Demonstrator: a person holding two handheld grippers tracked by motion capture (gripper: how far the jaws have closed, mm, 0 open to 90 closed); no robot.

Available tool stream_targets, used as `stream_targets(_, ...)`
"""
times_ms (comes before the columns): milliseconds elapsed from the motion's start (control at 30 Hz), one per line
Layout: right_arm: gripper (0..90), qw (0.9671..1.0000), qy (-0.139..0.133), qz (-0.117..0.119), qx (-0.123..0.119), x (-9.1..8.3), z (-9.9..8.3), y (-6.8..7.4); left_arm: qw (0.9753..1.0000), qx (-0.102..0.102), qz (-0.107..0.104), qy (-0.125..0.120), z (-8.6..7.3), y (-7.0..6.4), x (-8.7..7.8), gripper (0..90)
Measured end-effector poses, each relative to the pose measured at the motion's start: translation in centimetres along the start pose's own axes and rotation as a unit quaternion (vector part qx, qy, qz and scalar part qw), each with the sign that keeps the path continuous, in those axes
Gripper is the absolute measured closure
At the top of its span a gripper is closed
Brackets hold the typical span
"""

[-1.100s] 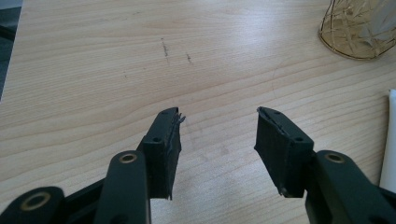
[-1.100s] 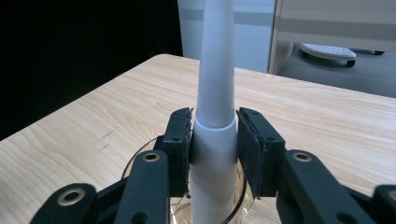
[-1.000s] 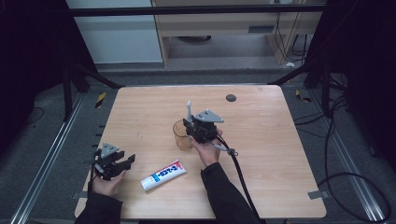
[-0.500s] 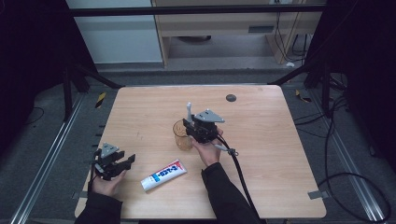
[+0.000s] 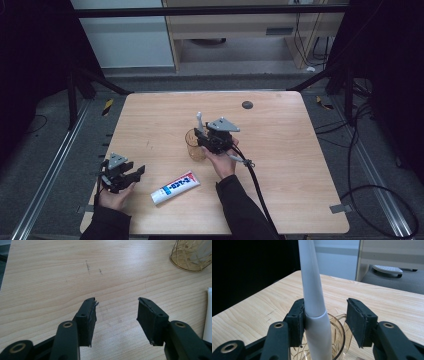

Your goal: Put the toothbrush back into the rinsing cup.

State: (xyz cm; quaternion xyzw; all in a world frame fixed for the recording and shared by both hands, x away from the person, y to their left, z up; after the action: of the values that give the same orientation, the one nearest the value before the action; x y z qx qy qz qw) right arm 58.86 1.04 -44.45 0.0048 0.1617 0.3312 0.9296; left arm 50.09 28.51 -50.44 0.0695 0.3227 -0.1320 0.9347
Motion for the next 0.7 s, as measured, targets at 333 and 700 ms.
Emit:
stream_targets(333,33.6,0.9999,0.005,0.011,-0.005,-0.2,0.0,0.6,0.9999,0.012,0.008,-0.01,0.1,0.0,-0.2,49.0)
stream_targets(700,27.1,0.9995,0.019,0.022,-0.012,-2.3,-0.2,1.1,0.9991,0.025,0.026,-0.021,0.3,0.1,-0.4,53.0)
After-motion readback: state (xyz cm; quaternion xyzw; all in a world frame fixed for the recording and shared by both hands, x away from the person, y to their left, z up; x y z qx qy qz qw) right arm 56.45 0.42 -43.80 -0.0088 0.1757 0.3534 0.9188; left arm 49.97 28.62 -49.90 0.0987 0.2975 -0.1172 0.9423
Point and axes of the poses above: each handheld gripper's, and its own axes: x roughly forward along the jaws, z roughly out of its top, y roughly to its left, the point moved 6 cm from there along x, roughly forward along the jaws, and after that the axes turned 5 degrees about z, right-handed, at the moved point
